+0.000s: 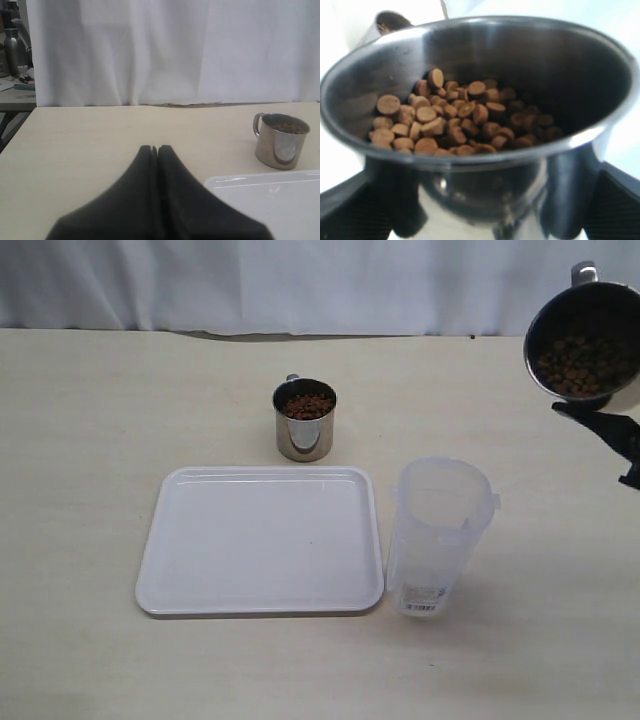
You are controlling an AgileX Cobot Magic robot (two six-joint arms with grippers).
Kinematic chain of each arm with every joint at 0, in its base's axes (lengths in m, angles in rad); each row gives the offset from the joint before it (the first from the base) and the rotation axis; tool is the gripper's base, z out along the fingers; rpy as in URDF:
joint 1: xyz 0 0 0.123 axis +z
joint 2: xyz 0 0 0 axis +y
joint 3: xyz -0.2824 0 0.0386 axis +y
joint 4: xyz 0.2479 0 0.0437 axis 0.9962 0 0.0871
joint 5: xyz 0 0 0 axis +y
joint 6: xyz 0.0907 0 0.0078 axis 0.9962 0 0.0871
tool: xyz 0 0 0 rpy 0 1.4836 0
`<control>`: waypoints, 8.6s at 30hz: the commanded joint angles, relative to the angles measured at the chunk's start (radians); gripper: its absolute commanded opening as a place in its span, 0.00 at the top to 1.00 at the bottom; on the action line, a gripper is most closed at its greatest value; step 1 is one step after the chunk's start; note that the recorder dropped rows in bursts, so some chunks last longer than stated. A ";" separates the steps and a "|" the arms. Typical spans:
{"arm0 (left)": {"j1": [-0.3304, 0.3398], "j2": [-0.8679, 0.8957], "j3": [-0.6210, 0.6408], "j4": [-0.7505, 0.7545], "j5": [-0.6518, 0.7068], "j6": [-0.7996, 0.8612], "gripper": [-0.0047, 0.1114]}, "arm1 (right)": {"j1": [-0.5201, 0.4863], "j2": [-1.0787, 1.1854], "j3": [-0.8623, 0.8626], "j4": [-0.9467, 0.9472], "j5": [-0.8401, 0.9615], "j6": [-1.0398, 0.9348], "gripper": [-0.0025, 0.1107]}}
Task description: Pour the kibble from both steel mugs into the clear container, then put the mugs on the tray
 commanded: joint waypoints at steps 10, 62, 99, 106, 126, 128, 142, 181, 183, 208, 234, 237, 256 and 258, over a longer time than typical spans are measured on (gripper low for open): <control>0.004 -0.004 0.003 -0.003 -0.016 0.003 0.96 | 0.361 -0.004 -0.024 0.003 0.399 0.058 0.93; 0.004 -0.004 0.003 -0.003 -0.016 0.003 0.96 | 0.492 -0.006 0.051 -0.130 0.550 -0.205 0.93; 0.004 -0.004 0.003 0.000 -0.016 0.003 0.96 | 0.492 -0.006 0.045 -0.130 0.501 -0.319 0.93; 0.004 -0.004 0.003 0.000 -0.016 0.003 0.96 | 0.492 -0.006 0.045 -0.130 0.487 -0.334 0.93; 0.004 -0.004 0.003 -0.002 -0.016 0.003 0.96 | 0.492 -0.006 0.029 -0.130 0.487 -0.386 0.93; 0.004 -0.004 0.003 -0.002 -0.016 0.003 0.96 | 0.492 -0.006 0.023 -0.130 0.479 -0.386 0.93; 0.004 -0.004 0.003 -0.001 -0.016 0.003 0.96 | 0.492 -0.006 0.021 -0.130 0.442 -0.420 0.93; 0.004 -0.004 0.003 -0.001 -0.016 0.003 0.96 | 0.492 -0.006 0.021 -0.130 0.464 -0.588 0.93; 0.004 -0.004 0.003 -0.001 -0.016 0.003 0.96 | 0.492 -0.006 0.021 -0.130 0.464 -0.604 0.93; 0.004 -0.004 0.003 -0.003 -0.016 0.003 0.96 | 0.492 -0.004 -0.010 -0.130 0.438 -0.641 0.93; 0.004 -0.004 0.003 0.000 -0.016 0.003 0.96 | 0.492 -0.004 -0.010 -0.130 0.404 -0.754 0.93; 0.004 -0.004 0.003 0.000 -0.016 0.003 0.96 | 0.492 -0.004 -0.010 -0.130 0.390 -0.764 0.93; 0.004 -0.004 0.003 -0.003 -0.016 0.003 0.96 | 0.492 -0.004 -0.010 -0.130 0.385 -0.852 0.93; 0.004 -0.004 0.003 -0.003 -0.016 0.003 0.96 | 0.492 -0.004 -0.011 -0.123 0.372 -0.872 0.93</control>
